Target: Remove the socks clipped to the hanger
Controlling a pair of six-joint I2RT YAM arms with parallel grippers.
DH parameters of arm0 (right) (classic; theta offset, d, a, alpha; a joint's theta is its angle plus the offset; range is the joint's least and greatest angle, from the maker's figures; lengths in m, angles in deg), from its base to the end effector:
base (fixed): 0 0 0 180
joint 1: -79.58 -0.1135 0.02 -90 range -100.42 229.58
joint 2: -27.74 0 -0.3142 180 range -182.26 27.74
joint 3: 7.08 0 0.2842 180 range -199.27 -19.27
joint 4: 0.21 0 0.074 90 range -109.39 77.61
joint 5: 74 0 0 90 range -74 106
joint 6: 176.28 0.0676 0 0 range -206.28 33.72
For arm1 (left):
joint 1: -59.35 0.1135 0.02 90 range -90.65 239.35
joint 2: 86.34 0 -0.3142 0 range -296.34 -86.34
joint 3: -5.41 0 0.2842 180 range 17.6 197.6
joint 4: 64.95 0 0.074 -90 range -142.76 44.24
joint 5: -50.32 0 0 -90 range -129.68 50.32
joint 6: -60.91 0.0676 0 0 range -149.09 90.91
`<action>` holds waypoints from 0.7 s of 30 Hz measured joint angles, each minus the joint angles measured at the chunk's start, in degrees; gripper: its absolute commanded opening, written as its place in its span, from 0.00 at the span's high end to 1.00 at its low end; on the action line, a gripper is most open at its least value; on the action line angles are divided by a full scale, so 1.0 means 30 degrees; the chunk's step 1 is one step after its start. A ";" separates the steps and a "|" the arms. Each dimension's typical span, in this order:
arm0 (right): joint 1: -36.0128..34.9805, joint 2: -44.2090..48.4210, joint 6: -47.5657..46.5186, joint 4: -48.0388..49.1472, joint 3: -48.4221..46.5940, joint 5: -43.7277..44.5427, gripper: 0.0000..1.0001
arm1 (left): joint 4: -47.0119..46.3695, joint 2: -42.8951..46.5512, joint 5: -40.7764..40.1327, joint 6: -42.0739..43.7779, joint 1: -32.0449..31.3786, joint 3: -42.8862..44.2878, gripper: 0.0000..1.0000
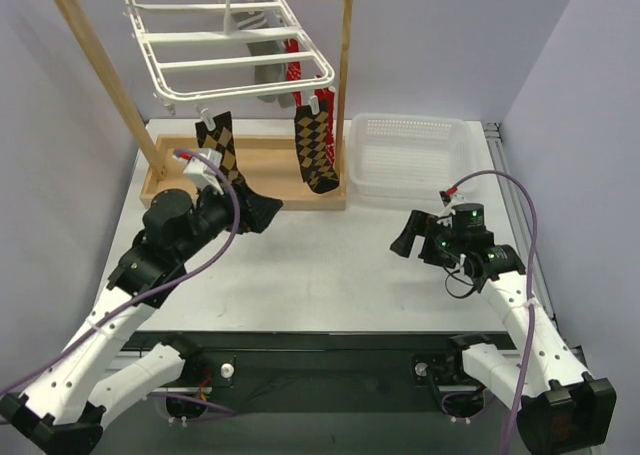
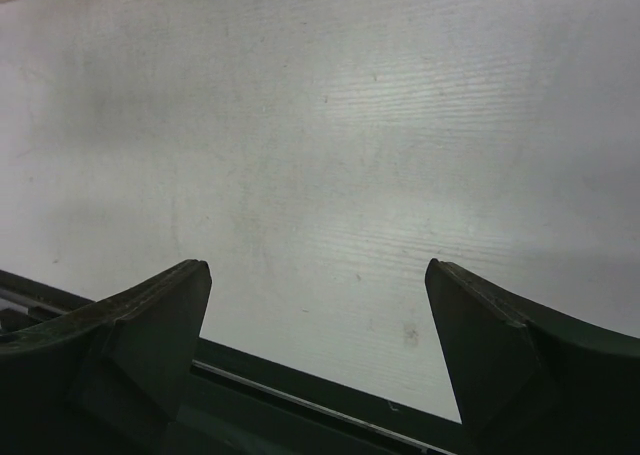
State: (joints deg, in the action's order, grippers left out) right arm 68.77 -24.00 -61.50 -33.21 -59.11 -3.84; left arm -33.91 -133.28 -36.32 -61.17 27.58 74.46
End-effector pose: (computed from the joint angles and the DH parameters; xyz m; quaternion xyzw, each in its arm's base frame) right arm 0.2171 0.0648 0.2873 0.0232 0.8681 0.2883 0.4034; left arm 0.1752 -0.1132 0.4281 0.0170 0.7597 -0.3624 0.5396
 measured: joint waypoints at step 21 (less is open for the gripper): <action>-0.3424 -0.2798 -0.0350 0.1311 -0.4408 -0.2164 0.07 | -0.4823 -0.7730 0.5727 -0.1122 0.3483 0.6266 0.16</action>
State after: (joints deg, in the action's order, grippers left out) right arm 58.50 -32.40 -62.55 -29.28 -72.33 -10.33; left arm -48.38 -156.47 -19.14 -64.53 38.02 93.25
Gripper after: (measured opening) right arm 0.931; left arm 0.862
